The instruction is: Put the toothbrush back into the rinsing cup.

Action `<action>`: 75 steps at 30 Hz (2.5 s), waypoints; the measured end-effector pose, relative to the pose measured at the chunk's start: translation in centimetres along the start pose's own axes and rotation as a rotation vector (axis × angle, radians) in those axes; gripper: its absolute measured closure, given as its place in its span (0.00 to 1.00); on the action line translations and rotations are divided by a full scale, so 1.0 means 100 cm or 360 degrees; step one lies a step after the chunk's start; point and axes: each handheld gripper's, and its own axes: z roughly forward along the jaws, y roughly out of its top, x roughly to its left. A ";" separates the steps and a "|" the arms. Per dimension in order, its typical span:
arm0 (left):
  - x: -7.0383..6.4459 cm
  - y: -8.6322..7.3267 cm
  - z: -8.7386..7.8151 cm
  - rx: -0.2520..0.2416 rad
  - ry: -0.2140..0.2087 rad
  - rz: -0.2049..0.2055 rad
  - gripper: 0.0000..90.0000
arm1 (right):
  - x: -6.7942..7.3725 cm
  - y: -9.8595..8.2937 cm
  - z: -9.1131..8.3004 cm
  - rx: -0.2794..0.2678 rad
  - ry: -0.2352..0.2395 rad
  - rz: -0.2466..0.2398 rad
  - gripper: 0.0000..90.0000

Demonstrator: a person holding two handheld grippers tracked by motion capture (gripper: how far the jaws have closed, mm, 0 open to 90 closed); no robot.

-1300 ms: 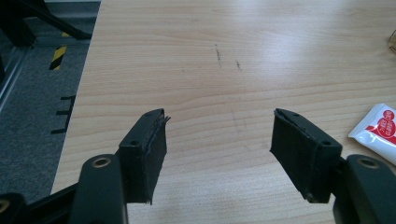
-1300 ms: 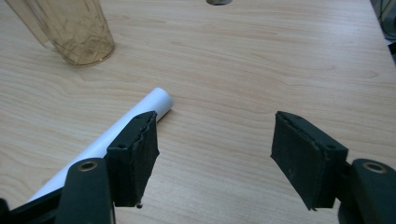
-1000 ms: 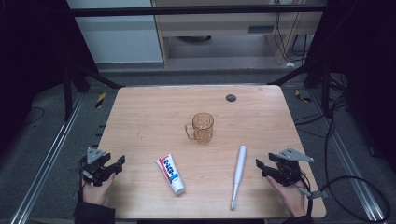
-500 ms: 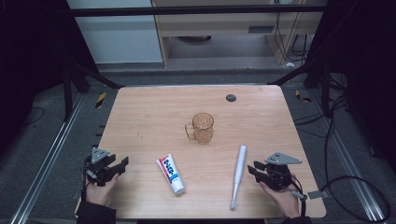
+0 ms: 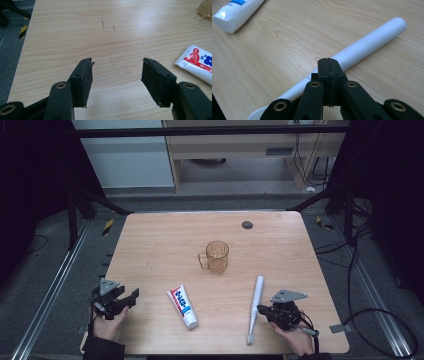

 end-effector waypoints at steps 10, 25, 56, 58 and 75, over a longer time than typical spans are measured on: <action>-0.001 0.000 0.001 0.0008 0.0004 0.0009 0.44 | 0.004 -0.005 0.006 0.0046 0.0038 -0.0013 1.00; 0.000 0.000 0.002 0.0012 0.0011 0.0012 0.44 | 0.009 -0.007 0.014 0.0086 0.0071 -0.0048 1.00; -0.001 0.000 0.005 0.0028 0.0014 0.0037 0.42 | 0.016 -0.001 0.023 0.0054 0.0114 -0.0066 0.96; -0.001 0.000 0.005 0.0029 0.0016 0.0038 0.42 | 0.014 0.000 0.020 0.0017 0.0094 -0.0060 0.96; -0.002 0.000 0.007 0.0038 0.0022 0.0051 0.41 | -0.032 0.022 0.002 -0.0173 -0.0171 0.0091 1.00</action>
